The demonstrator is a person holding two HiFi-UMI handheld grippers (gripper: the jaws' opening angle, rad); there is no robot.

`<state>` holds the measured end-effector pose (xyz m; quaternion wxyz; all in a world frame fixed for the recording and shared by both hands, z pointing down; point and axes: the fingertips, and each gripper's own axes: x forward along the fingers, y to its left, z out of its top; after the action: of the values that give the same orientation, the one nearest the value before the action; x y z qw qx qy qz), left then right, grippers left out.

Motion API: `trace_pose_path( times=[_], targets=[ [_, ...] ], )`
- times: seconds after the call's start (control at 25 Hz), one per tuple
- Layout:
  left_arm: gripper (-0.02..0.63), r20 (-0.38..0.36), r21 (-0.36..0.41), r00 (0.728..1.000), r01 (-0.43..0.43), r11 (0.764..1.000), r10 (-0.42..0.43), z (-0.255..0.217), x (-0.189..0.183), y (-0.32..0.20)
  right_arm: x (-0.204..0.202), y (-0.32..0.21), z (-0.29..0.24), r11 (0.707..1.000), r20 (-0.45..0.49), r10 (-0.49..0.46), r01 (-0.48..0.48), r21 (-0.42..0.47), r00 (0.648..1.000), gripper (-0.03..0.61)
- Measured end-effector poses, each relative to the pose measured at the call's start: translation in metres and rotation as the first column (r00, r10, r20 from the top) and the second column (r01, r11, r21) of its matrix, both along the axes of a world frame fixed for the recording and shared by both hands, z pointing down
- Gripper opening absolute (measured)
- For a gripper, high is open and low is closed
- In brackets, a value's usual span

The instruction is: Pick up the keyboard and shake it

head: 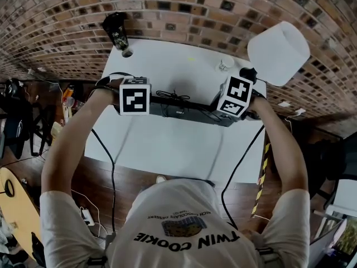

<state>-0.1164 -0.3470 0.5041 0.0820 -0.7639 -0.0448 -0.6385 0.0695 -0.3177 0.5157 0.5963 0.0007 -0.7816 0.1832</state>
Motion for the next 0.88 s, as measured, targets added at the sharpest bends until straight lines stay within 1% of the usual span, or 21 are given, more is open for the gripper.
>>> trace_pose_path(
  times=[0.08,0.16,0.36,0.48,0.6,0.72,0.88],
  targets=[
    [0.112,0.029,0.009,0.999,-0.021,1.000,0.021,0.004,0.001,-0.007,0.002,-0.007,0.002,1.000,0.006,0.012,-0.013,0.014,1.000,0.101],
    [0.120,0.042,0.012,0.999,-0.026,1.000,0.026,0.008,0.002,-0.013,0.003,-0.013,0.004,0.999,0.022,0.029,-0.030,0.020,0.999,0.101],
    [0.129,0.021,0.014,1.000,-0.004,1.000,0.003,0.012,0.007,-0.035,0.006,-0.026,0.010,0.998,0.088,0.063,-0.064,0.009,0.994,0.103],
    [0.133,0.026,0.011,1.000,-0.004,1.000,0.004,0.016,0.010,-0.047,0.007,-0.030,0.015,0.995,0.133,0.093,-0.088,-0.044,0.987,0.104],
    [0.137,0.038,0.022,0.999,-0.002,1.000,0.001,0.018,0.012,-0.062,0.009,-0.036,0.020,0.989,0.156,0.117,-0.101,-0.106,0.981,0.104],
    [0.140,0.055,0.003,0.998,-0.001,1.000,0.001,0.025,0.014,-0.071,0.012,-0.043,0.027,0.979,0.158,0.137,-0.109,-0.175,0.978,0.106],
    [0.141,0.081,-0.028,0.997,-0.001,1.000,0.004,0.037,0.013,-0.080,0.015,-0.054,0.037,0.956,0.154,0.177,-0.132,-0.260,0.972,0.110]
  ],
)
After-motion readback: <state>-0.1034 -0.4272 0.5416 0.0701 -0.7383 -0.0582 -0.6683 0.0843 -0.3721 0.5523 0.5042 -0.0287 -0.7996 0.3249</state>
